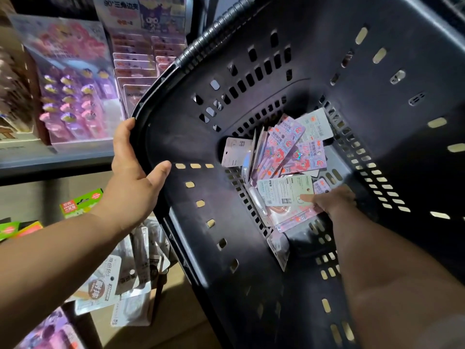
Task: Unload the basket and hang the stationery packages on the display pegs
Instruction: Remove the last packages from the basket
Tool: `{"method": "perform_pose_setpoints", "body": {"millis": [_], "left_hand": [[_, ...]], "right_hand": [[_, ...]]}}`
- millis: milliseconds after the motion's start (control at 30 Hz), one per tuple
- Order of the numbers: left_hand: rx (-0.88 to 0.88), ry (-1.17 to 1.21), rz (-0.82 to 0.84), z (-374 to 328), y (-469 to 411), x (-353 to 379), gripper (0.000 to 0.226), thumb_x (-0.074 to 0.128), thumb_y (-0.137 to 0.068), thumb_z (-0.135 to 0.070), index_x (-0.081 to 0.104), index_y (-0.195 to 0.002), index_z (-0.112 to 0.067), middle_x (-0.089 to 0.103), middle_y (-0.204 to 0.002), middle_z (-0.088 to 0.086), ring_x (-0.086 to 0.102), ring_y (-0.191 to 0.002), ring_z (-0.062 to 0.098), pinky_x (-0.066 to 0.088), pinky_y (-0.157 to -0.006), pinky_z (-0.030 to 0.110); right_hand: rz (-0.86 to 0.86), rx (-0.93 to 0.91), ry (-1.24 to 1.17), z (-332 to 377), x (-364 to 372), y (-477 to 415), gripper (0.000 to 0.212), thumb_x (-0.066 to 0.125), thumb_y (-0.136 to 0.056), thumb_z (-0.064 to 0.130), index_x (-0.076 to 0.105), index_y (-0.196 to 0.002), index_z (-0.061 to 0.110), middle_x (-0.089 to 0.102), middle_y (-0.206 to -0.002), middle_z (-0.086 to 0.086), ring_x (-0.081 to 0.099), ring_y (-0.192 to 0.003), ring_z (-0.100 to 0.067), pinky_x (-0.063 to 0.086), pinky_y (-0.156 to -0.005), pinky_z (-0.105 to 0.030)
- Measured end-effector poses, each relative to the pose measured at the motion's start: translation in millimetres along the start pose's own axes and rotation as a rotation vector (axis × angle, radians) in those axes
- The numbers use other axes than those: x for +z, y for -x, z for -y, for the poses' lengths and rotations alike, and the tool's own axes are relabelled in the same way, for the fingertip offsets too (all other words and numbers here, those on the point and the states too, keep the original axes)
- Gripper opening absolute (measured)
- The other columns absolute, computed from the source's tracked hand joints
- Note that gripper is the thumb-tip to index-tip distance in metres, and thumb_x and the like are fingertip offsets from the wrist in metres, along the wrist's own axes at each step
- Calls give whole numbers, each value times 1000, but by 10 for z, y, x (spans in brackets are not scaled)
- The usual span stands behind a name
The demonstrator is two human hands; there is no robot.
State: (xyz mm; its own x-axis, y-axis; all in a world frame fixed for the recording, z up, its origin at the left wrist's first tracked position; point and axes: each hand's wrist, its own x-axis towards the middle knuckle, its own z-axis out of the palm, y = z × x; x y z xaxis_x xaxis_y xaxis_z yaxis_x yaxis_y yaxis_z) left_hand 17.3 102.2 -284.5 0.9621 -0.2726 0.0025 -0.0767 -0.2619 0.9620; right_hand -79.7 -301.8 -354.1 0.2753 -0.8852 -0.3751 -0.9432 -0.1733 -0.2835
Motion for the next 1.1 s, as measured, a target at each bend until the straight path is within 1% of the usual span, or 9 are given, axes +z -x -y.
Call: {"method": "perform_pose_setpoints", "body": {"millis": [67,167,333,433,500,633,733,1000,1100], "left_hand": [[0,-6,-4,10,-2,17,79,53,-81,-37,8,-146,-41,31,-150,-9,32,-140,13,26,-118,38],[11,-5,-16,19,-9,29,80,54,-81,-34,10,-148,-35,33,-148,-9,33,-138,12,26,-117,35],[31,1,-38,55,-29,44,80,60,-88,-25,10,-150,-31,31,-148,-8,32,-136,9,25,-112,25],[35,-16,-45,65,-32,56,76,59,-95,-9,11,-151,-29,30,-140,-12,31,-128,4,24,-98,3],[47,-18,-46,61,-37,59,75,59,-95,-6,13,-150,-27,32,-140,-11,34,-129,4,25,-92,-3],[68,-20,-49,72,-49,50,76,61,-93,-9,13,-149,-27,34,-141,-11,34,-131,6,25,-100,7],[56,-41,-62,48,-38,59,75,58,-94,-5,13,-151,-24,30,-141,-13,31,-130,3,23,-98,3],[47,-50,-37,82,-32,48,82,60,-89,-26,8,-152,-28,29,-153,-5,29,-140,14,24,-115,28],[46,-22,-31,100,-42,47,81,56,-86,-28,8,-151,-28,28,-154,-3,30,-141,14,24,-115,28]], "right_hand": [[63,-34,-155,-34,50,-55,142,93,-18,43,27,-139,11,56,-124,-21,62,-109,-36,53,-93,-49],[-43,-241,-177,68,105,267,116,95,-48,40,29,-138,8,49,-130,-24,57,-114,-37,53,-93,-45],[-208,-659,-96,222,404,843,81,85,-72,27,41,-140,20,35,-143,-5,53,-103,-14,39,-70,-5],[-150,-798,-60,309,638,1051,81,83,-74,20,40,-143,21,30,-146,-6,61,-108,-26,56,-87,-31],[-113,-686,-99,328,731,1094,90,82,-76,22,30,-149,19,32,-147,-13,54,-120,-32,49,-98,-43],[157,-335,-51,219,829,996,106,80,-77,37,10,-155,22,29,-153,-19,38,-136,-37,36,-106,-42],[228,-325,17,209,796,899,105,77,-80,40,6,-156,24,27,-155,-16,38,-137,-37,37,-106,-45],[186,-416,255,258,759,768,102,77,-81,34,6,-153,25,35,-147,-19,48,-127,-39,44,-96,-46],[178,-428,304,279,767,752,105,77,-80,36,3,-154,26,34,-148,-20,48,-126,-41,45,-99,-52]]}}
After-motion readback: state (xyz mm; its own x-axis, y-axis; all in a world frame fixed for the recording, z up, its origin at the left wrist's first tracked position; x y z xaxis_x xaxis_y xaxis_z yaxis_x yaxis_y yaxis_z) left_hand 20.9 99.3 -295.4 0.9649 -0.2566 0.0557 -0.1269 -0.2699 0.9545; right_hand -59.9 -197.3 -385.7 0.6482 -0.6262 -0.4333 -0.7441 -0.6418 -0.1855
